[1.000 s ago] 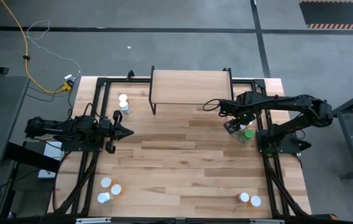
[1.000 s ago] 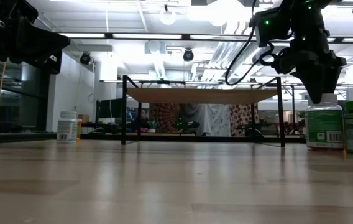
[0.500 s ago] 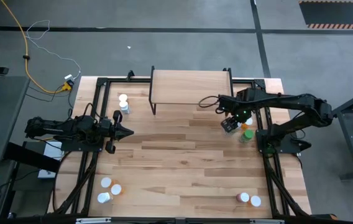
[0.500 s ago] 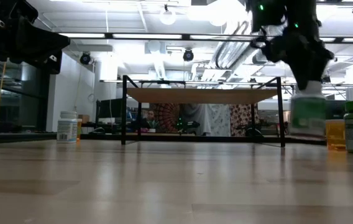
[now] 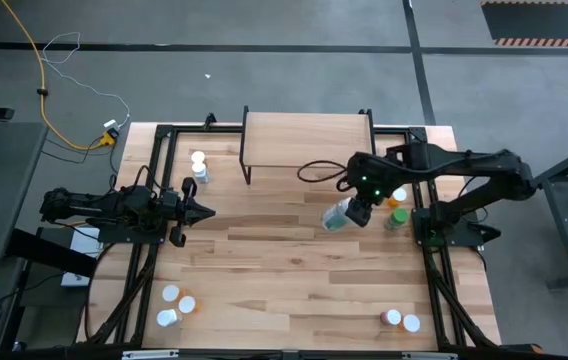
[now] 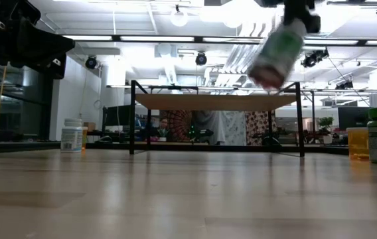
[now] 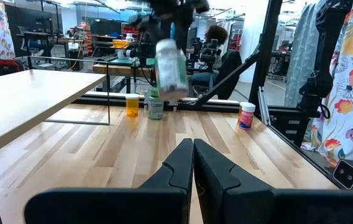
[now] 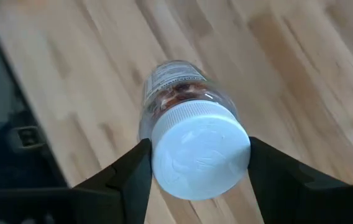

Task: Pick and place medicine bottles onto shelf by color
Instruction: Put the green pill bottle on the shelf

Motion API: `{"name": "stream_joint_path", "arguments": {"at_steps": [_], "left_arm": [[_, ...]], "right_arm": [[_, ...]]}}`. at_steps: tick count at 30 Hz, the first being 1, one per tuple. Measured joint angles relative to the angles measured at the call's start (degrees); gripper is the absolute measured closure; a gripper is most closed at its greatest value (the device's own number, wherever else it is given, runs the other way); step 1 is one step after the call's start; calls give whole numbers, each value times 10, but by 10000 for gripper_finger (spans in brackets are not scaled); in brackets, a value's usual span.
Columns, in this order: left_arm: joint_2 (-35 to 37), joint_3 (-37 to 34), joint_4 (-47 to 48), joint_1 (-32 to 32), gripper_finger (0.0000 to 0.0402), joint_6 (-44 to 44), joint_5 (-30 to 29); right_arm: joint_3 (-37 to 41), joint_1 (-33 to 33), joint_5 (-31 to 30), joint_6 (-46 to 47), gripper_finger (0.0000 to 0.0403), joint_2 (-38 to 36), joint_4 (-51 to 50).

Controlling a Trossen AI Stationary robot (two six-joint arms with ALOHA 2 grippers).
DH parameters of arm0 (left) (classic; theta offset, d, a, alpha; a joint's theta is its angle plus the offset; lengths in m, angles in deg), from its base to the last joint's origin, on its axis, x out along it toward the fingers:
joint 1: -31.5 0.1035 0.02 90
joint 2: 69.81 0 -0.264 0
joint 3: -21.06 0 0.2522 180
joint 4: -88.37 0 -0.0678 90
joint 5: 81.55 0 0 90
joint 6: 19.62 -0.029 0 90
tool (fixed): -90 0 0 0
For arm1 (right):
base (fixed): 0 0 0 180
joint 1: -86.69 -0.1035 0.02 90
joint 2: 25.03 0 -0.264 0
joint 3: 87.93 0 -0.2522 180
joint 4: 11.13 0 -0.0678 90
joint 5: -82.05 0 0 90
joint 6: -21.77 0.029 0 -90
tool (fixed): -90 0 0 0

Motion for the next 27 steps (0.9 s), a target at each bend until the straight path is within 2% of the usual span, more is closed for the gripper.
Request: {"name": "stream_joint_path", "arguments": {"at_steps": [4,9,11,15,20,27], "left_arm": [[0,0,0,0,398,0,0],[0,0,0,0,398,0,0],[0,0,0,0,398,0,0],[0,0,0,0,398,0,0],[0,0,0,0,398,0,0],[0,0,0,0,398,1,0]], "right_arm": [[-94,12,-51,2,198,24,-73],[-263,51,-144,-21,198,106,-212],[-324,72,-172,-34,198,143,-219],[-420,118,-177,-65,198,207,-220],[-484,174,-184,-55,198,272,-216],[-474,259,-194,-14,198,296,-222]]}}
